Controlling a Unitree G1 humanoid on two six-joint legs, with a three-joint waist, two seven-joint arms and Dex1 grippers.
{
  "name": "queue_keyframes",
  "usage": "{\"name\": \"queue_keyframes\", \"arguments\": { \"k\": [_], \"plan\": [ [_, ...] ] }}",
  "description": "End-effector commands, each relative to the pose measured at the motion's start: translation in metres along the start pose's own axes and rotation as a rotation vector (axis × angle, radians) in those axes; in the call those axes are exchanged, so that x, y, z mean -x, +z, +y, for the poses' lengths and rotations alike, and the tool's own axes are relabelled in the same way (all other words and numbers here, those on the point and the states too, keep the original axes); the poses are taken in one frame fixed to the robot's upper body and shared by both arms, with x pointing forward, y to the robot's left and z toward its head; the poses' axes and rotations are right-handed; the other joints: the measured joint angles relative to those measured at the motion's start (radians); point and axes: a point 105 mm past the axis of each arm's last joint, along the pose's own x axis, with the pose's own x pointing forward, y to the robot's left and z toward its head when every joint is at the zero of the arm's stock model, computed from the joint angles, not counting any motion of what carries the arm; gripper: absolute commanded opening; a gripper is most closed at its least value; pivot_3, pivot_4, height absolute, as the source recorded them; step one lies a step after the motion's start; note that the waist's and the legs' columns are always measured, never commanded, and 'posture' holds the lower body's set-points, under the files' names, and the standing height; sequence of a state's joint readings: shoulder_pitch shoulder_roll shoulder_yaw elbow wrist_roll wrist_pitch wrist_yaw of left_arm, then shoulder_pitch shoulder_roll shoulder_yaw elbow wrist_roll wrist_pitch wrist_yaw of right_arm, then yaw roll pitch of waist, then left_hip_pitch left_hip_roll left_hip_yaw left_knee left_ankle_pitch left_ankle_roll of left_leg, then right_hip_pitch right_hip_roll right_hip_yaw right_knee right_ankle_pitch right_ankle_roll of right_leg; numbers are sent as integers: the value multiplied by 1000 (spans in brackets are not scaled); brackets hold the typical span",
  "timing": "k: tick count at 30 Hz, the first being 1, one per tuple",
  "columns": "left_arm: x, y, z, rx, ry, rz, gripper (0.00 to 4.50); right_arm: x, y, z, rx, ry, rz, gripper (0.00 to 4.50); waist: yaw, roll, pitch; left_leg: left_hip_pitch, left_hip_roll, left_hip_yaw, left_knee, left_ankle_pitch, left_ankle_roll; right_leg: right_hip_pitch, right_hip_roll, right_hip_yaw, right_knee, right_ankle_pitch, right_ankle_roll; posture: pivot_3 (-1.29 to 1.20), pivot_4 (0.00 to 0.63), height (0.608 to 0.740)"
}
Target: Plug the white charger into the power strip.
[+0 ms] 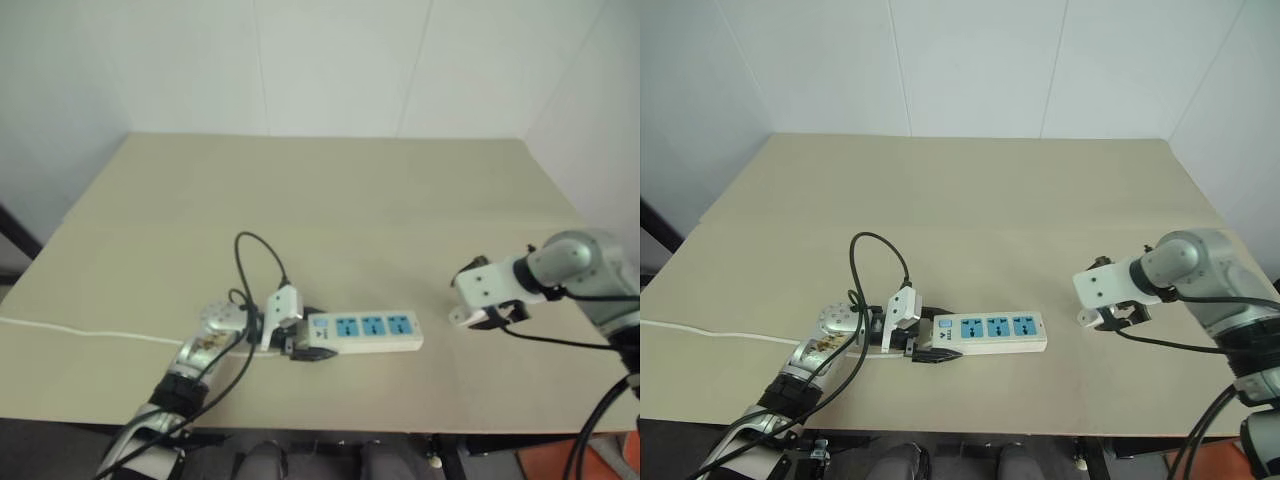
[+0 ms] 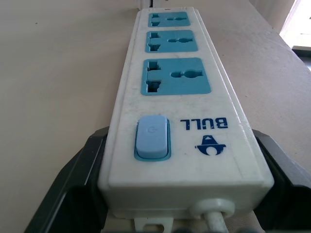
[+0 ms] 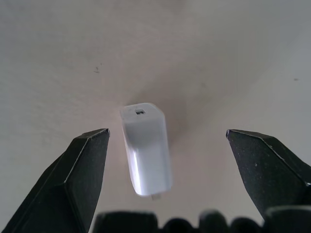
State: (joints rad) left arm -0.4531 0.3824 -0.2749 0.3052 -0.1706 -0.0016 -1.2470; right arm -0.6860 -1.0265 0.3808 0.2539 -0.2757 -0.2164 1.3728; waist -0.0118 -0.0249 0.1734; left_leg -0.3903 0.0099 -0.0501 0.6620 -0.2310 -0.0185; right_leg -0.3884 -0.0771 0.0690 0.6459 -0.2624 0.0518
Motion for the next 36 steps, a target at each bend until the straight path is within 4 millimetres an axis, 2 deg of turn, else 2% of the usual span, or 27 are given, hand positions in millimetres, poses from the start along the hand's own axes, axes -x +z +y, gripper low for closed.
{"name": "queue_keyframes", "arguments": {
  "k": [1, 8, 12, 19, 22, 26, 29, 30, 33, 36],
  "plan": [
    [-6, -10, -6, 1, -34, 45, 3341, 0, -1, -3, 30, 12, 25, 4500, 0, 0, 0, 0, 0, 0, 0, 0, 0, 0, 0, 0, 0, 0, 0, 0, 150, 740],
    [-9, -9, -4, -28, -27, 37, 3341, -12, -8, 5, 47, 70, 66, 4500, 0, 0, 0, 1, 0, 0, 0, 0, 0, 2, 0, 0, 0, 0, 0, 0, 150, 740],
    [-10, -10, -3, -38, -18, 29, 3341, -16, -6, 8, 49, 93, 59, 3649, 0, -1, -1, 2, 0, 0, 1, 0, 0, 3, 0, 0, 0, 0, 0, 0, 150, 740],
    [-10, -11, -3, -33, -1, 16, 3341, -22, 3, 11, 60, 115, 33, 1252, -3, -2, -4, 4, 0, 0, 2, 0, 0, 5, 0, 0, 0, 1, 0, 0, 150, 740],
    [-10, -9, -2, -28, 3, 7, 3341, -22, 8, 8, 34, 97, 0, 1166, -3, -3, -5, 5, 0, 0, 2, 0, 0, 6, 0, 0, 0, 0, 0, 0, 150, 740],
    [-7, -10, -1, -33, 5, 15, 3341, -6, 39, -40, -162, -124, -233, 1166, -11, -3, -5, 6, 1, 0, 2, 0, 0, 6, 1, 1, 1, 1, -1, 0, 150, 740],
    [-5, -8, 5, -37, 36, 13, 3341, 8, 63, -64, -258, -237, -415, 1166, -10, -2, -5, 4, 0, -1, 2, 0, 0, 4, 0, 1, 2, 1, -1, 0, 150, 740],
    [-5, -8, 6, -39, 36, 14, 3341, 17, 83, -69, -299, -245, -577, 1166, -6, -2, -5, 2, 0, -1, 2, 0, 0, 2, 0, 1, 2, 1, -1, 0, 150, 740],
    [-4, -10, 4, -44, 21, 26, 3341, 33, 118, -71, -378, -244, -890, 1166, 0, -2, -5, 1, 0, -2, 1, 0, 0, 1, 0, 0, 1, 1, -1, 0, 150, 740],
    [-5, -11, 1, -47, 6, 32, 3341, 29, 131, -65, -445, -226, -999, 1166, 1, -2, -5, 1, 0, -3, 1, 0, 0, 1, 0, -1, 1, 1, -1, 0, 150, 740]
  ]
}}
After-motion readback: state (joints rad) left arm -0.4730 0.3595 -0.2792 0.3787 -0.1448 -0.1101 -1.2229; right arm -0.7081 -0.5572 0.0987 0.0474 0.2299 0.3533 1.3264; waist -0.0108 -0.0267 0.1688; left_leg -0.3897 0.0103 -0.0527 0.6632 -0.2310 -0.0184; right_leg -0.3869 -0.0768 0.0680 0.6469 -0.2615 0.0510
